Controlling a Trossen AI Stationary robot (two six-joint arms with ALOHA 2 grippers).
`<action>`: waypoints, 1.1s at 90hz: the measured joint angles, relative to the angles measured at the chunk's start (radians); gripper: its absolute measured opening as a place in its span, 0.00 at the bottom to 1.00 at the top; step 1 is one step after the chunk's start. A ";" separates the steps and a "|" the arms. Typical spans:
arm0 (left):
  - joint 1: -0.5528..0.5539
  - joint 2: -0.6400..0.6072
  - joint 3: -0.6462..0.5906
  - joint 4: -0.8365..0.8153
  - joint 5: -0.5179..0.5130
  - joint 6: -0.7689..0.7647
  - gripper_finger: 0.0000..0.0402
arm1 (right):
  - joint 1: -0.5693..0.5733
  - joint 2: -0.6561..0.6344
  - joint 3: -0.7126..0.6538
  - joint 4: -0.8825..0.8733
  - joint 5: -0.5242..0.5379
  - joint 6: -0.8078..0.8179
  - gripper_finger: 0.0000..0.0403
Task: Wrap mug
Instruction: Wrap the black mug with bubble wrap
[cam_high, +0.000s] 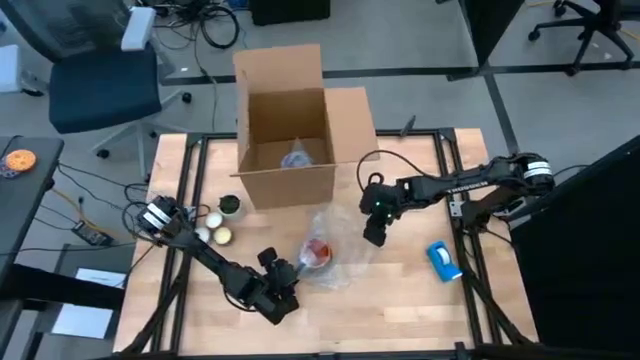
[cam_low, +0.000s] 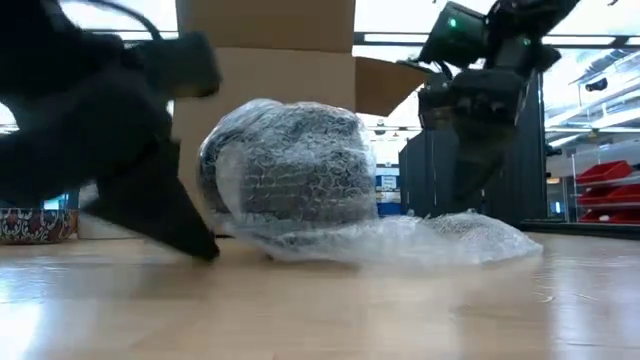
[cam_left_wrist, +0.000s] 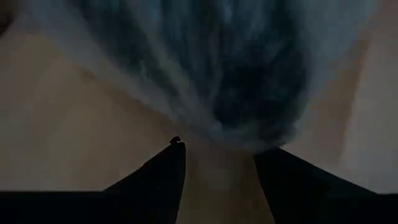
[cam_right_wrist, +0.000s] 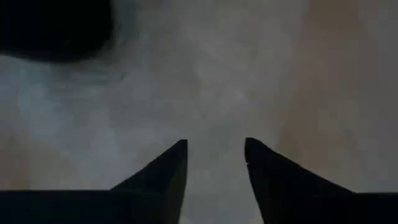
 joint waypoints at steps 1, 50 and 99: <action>0.001 0.004 0.000 0.004 0.001 -0.001 0.43 | -0.002 0.000 -0.004 -0.001 0.008 -0.005 0.42; 0.005 0.072 0.001 0.113 -0.027 -0.024 0.43 | -0.039 0.000 -0.207 0.295 -0.040 0.170 0.45; 0.005 0.016 0.018 0.028 -0.008 0.061 0.43 | 0.305 0.001 -0.210 0.573 0.076 0.314 0.00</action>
